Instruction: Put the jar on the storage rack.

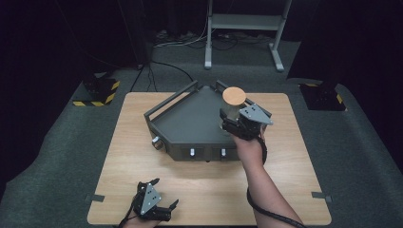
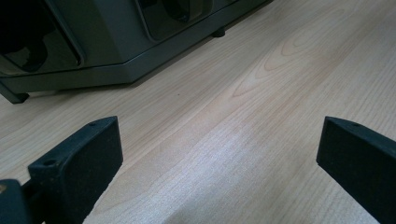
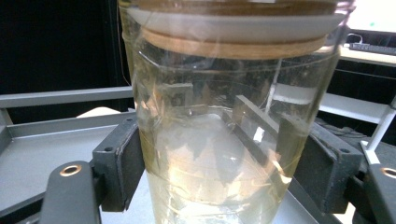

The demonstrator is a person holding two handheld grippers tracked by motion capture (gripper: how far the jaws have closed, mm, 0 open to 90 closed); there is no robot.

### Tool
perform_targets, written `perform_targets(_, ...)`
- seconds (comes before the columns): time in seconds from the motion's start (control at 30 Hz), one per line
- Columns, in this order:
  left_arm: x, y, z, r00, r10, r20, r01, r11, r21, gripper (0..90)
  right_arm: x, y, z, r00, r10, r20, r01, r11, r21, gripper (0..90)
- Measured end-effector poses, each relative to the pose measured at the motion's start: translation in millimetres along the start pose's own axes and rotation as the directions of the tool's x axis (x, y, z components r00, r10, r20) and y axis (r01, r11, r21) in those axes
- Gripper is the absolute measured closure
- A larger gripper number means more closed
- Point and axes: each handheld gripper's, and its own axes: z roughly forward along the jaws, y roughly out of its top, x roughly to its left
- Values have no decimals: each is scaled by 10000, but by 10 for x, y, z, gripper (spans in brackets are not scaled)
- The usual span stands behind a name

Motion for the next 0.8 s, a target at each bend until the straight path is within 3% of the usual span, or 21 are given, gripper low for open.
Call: perform_targets(0.8,4,-1,-2,10000,-19,33,19,10000,-9,8,-22,-63,141,9994,308,173,-318,9979,563,246)
